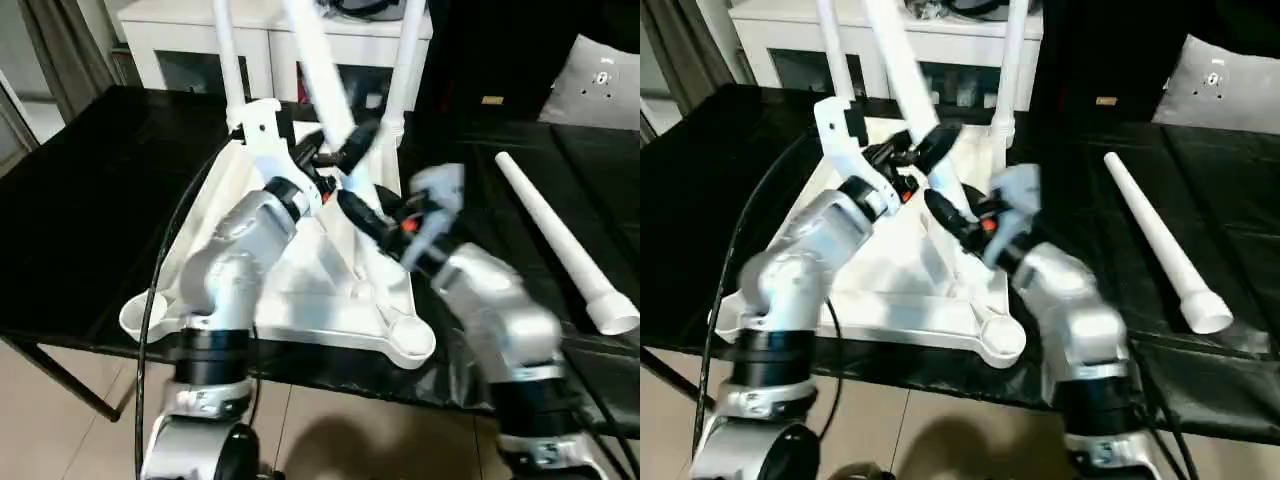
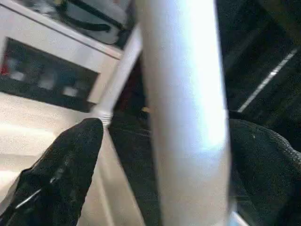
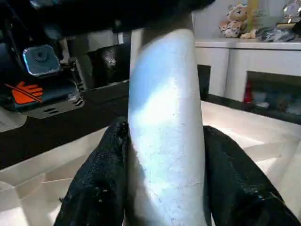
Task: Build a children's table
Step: Pick table leg
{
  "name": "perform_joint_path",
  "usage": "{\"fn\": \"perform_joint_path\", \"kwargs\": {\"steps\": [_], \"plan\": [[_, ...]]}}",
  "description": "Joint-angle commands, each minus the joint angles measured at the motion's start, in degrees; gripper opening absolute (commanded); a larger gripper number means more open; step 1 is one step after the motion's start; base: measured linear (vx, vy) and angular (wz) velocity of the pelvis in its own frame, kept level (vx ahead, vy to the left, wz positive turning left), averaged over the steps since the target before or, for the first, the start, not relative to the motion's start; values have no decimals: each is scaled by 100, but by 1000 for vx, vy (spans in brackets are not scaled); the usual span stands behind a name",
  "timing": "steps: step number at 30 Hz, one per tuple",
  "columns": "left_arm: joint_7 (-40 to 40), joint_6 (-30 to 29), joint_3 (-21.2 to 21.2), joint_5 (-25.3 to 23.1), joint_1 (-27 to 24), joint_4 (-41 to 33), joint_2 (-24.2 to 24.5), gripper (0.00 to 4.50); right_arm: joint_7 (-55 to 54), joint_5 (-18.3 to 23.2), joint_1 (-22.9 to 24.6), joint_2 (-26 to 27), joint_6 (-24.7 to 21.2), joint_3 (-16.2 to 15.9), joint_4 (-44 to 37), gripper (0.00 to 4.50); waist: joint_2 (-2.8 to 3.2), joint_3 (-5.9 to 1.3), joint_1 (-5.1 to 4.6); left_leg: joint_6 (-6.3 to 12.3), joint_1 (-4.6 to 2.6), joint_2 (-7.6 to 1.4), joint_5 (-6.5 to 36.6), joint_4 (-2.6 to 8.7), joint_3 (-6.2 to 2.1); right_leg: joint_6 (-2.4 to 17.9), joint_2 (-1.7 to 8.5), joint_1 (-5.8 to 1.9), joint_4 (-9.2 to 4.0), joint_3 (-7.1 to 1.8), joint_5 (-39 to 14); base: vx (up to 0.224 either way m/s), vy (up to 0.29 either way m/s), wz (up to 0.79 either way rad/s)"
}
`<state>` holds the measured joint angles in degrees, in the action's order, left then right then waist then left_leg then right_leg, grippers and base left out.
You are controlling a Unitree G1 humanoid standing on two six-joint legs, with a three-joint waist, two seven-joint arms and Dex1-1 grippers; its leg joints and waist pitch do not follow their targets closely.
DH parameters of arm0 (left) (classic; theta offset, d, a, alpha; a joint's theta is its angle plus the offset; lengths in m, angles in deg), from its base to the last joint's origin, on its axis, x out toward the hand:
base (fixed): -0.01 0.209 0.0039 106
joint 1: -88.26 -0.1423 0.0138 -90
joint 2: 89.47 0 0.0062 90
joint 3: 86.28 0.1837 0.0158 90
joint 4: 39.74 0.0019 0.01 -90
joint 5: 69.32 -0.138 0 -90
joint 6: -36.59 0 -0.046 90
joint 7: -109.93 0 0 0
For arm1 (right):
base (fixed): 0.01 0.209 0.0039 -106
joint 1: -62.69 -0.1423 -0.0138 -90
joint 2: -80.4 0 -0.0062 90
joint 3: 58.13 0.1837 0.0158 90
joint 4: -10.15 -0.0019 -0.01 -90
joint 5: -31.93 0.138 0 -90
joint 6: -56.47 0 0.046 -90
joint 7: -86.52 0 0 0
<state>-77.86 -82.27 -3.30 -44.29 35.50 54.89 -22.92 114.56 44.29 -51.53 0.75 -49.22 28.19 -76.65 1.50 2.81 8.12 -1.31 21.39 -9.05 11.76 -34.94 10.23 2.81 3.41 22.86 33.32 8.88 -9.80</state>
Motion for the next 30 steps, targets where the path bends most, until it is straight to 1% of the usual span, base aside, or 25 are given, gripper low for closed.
{"fn": "perform_joint_path", "kwargs": {"steps": [1, 2, 3, 6, 7, 8, 13, 14, 16, 17, 21, 22, 24, 26, 28, 30], "plan": [[119, 64, 59, -90, 80, 34, -131, 413, -96, -181, -99, 29, 241, -114, 76, 183, -72, -461, -12, 485, -40, -511, 60, 334, -252, 162, 687, -366, -354, -471, -948, 0, 0, 0], [153, 90, 87, -139, 70, 34, -151, 413, -147, -249, -108, 43, 338, -136, 135, 183, -74, -462, -10, 532, -40, -516, 28, 329, -246, 277, 700, -370, -346, -478, -855, 0, 0, 0], [168, 169, 140, -216, 72, 67, -176, 413, -213, -358, -126, 82, 544, -148, 272, 183, -77, -458, -16, 550, -38, -517, 22, 329, -244, 323, 698, -369, -336, -481, -828, 0, 0, 0], [147, 201, 203, -237, 72, 76, -204, 413, -257, -406, -143, 112, 693, -139, 374, 183, -65, -446, -9, 575, -46, -520, 85, 331, -233, 424, 708, -374, -347, -488, -894, 0, 0, 0], [122, 196, 233, -226, 68, 83, -212, 413, -257, -412, -144, 123, 746, -149, 404, 183, -65, -438, -11, 567, -47, -526, 143, 335, -233, 429, 710, -375, -362, -489, -965, 0, 0, 0], [109, 200, 259, -214, 63, 87, -217, 413, -257, -424, -147, 126, 778, -163, 428, 183, -53, -434, -14, 552, -48, -525, 199, 341, -233, 418, 707, -378, -366, -487, -1026, 0, 0, 0], [101, 214, 306, -192, 41, 76, -222, 413, -279, -457, -152, 124, 877, -192, 491, 183, -67, -433, -20, 541, -50, -522, 253, 344, -234, 393, 706, -382, -375, -490, -1074, 0, 0, 0], [98, 220, 309, -196, 45, 82, -223, 413, -281, -461, -160, 125, 913, -194, 522, 183, -51, -436, -16, 536, -55, -524, 259, 343, -235, 397, 707, -379, -375, -489, -1084, 0, 0, 0], [93, 233, 315, -200, 50, 95, -223, 406, -273, -474, -170, 133, 963, -192, 563, 183, -56, -435, -21, 520, -56, -522, 290, 344, -232, 398, 704, -380, -382, -487, -1111, 0, 0, 0], [90, 238, 319, -198, 53, 104, -221, 375, -265, -478, -177, 137, 984, -188, 585, 183, -62, -437, -24, 519, -52, -522, 288, 342, -232, 404, 705, -381, -381, -488, -1094, 0, 0, 0], [98, 241, 355, -181, 35, 89, -201, 358, -249, -479, -182, 139, 1044, -195, 626, 183, -59, -442, -22, 542, -53, -531, 239, 339, -238, 433, 704, -380, -359, -492, -994, 0, 0, 0], [96, 237, 360, -171, 28, 81, -198, 329, -247, -475, -181, 137, 1050, -200, 628, 183, -59, -442, -24, 554, -50, -530, 233, 336, -236, 446, 705, -380, -357, -496, -964, 0, 0, 0], [91, 237, 357, -163, 34, 92, -192, 324, -237, -467, -190, 133, 1071, -209, 649, 183, -72, -442, -25, 565, -51, -531, 224, 337, -235, 465, 704, -382, -351, -495, -946, 0, 0, 0], [87, 236, 355, -160, 36, 95, -191, 322, -235, -465, -193, 132, 1081, -212, 658, 183, -64, -440, -21, 571, -55, -530, 226, 337, -234, 474, 705, -379, -355, -494, -963, 0, 0, 0], [80, 227, 355, -150, 37, 102, -190, 291, -227, -469, -200, 133, 1102, -213, 678, 183, -65, -442, -21, 574, -50, -526, 219, 336, -233, 464, 704, -383, -353, -495, -971, 0, 0, 0], [67, 213, 362, -136, 32, 100, -189, 284, -222, -475, -203, 136, 1113, -210, 688, 183, -66, -438, -22, 572, -47, -521, 239, 335, -230, 448, 706, -384, -362, -494, -1011, 0, 0, 0]]}}
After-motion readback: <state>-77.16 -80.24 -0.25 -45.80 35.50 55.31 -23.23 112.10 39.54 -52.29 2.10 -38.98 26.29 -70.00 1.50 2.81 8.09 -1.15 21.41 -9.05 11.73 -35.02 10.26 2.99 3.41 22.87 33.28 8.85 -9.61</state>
